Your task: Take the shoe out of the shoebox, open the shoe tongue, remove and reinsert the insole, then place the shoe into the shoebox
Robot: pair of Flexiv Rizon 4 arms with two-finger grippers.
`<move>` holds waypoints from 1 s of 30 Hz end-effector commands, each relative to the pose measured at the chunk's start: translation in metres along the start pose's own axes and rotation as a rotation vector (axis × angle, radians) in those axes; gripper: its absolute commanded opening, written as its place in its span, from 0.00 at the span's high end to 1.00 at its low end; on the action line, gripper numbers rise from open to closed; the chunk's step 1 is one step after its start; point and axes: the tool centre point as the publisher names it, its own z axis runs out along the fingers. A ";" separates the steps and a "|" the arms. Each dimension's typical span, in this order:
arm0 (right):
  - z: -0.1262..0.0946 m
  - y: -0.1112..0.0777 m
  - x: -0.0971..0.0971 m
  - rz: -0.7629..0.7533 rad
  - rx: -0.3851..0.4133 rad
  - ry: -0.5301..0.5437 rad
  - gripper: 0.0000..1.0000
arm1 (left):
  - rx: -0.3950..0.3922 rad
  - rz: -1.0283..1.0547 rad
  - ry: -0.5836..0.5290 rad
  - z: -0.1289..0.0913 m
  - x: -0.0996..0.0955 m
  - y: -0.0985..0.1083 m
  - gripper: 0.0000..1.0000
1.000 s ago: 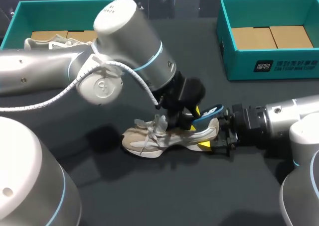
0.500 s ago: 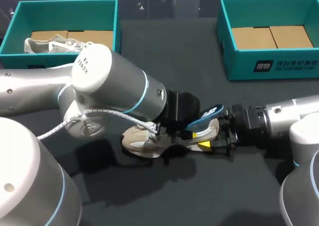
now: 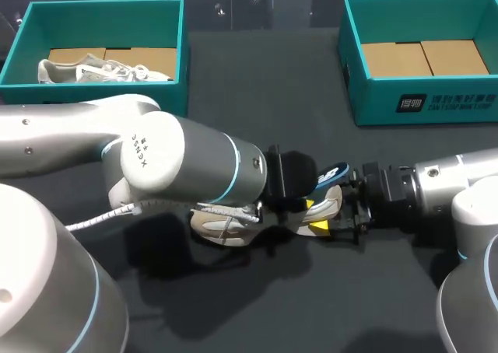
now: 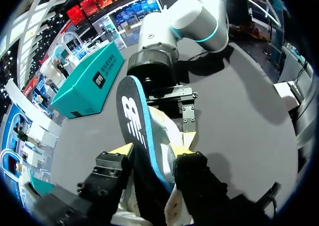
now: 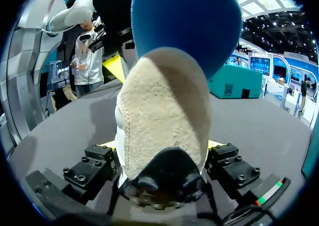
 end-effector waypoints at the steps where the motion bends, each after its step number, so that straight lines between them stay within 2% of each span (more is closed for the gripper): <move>1: 0.000 0.000 0.001 0.000 0.002 0.000 1.00 | -0.018 -0.009 -0.013 0.013 -0.002 -0.006 0.73; 2: 0.000 0.000 0.001 0.000 0.002 0.000 1.00 | -0.018 -0.013 -0.013 0.012 -0.003 -0.006 0.81; 3: 0.000 0.000 0.001 0.000 0.002 0.000 1.00 | -0.017 -0.016 -0.015 0.011 -0.005 -0.005 1.00; 14: 0.000 0.000 0.001 0.000 0.002 0.000 1.00 | 0.038 -0.056 0.017 -0.005 -0.024 -0.012 1.00; 19: 0.000 0.000 0.001 0.000 0.002 0.000 1.00 | 0.042 -0.084 0.027 -0.002 -0.031 -0.014 1.00; 24: 0.000 0.000 0.001 0.000 0.002 0.000 1.00 | 0.034 -0.097 0.027 0.007 -0.028 -0.011 1.00; 27: 0.000 0.000 0.001 0.000 0.002 0.000 1.00 | 0.030 -0.112 0.015 0.009 -0.026 -0.010 0.74; 28: 0.000 0.000 0.001 0.000 0.002 0.000 1.00 | 0.030 -0.118 0.014 0.010 -0.026 -0.009 0.69; 30: 0.000 0.000 0.001 0.000 0.002 0.000 1.00 | 0.031 -0.133 0.006 0.011 -0.025 -0.008 0.71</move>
